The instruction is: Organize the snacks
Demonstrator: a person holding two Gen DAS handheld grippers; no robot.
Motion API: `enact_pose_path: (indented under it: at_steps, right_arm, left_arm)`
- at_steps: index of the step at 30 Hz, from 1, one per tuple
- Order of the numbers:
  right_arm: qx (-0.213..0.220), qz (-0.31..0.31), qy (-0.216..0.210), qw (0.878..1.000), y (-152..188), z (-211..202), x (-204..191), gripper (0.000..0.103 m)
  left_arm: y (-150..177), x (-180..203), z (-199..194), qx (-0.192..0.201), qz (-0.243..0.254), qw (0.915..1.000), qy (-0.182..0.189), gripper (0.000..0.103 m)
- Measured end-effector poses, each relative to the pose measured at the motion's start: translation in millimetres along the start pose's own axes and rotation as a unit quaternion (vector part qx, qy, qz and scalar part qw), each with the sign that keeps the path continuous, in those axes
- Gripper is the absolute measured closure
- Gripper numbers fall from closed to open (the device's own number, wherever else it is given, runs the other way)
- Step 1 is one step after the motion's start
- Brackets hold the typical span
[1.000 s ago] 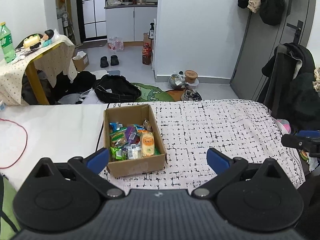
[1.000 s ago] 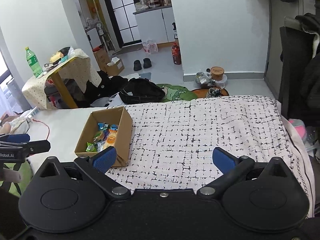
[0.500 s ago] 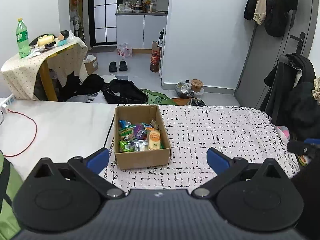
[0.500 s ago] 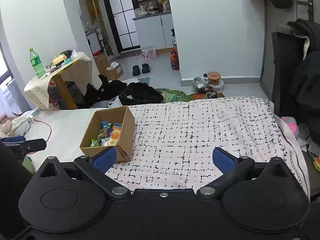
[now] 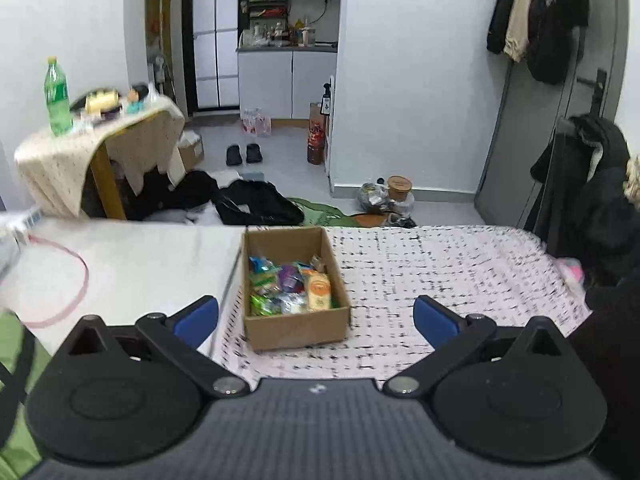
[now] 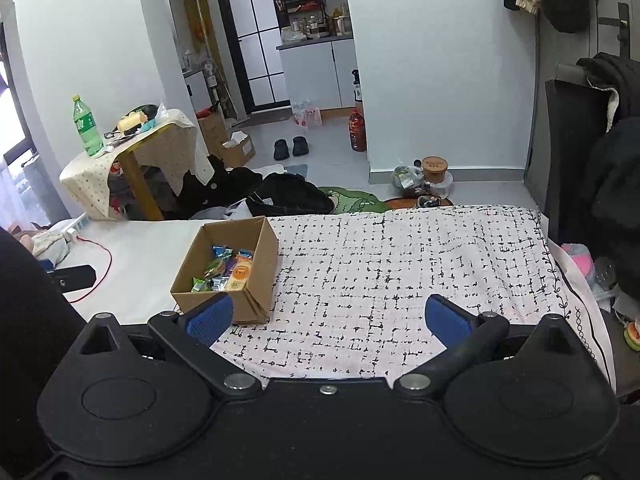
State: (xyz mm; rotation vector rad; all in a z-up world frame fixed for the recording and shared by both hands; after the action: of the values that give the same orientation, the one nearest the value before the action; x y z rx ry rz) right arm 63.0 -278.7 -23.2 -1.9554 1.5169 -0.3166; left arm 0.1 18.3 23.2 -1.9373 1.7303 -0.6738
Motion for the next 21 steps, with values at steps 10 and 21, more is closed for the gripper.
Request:
enact_pose_path:
  at_steps: [10, 21]
  right_arm:
    - [0.0, -0.004, 0.004, 1.0, 1.2, -0.8, -1.8, 0.0]
    - [-0.002, -0.005, 0.003, 1.0, 1.1, -1.0, -1.3, 0.0]
  left_arm:
    - [2.2, 1.3, 2.2, -0.003, -0.013, 0.9998, 0.014, 0.0]
    - [2.2, 3.1, 2.4, -0.003, -0.014, 0.9998, 0.015, 0.0]
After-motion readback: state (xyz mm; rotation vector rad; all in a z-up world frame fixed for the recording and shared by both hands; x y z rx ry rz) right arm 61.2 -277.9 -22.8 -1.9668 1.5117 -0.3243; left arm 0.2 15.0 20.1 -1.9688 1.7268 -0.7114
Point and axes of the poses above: each gripper's, at about its wrist camera, not at the fingertips, and z roughly the way its jaws point, x to its right, y to its underside, the point moved 4 cm from there along z, roughly the way its jaws point, and after that the axes turned 13 degrees about -x, right-handed, at the moved point
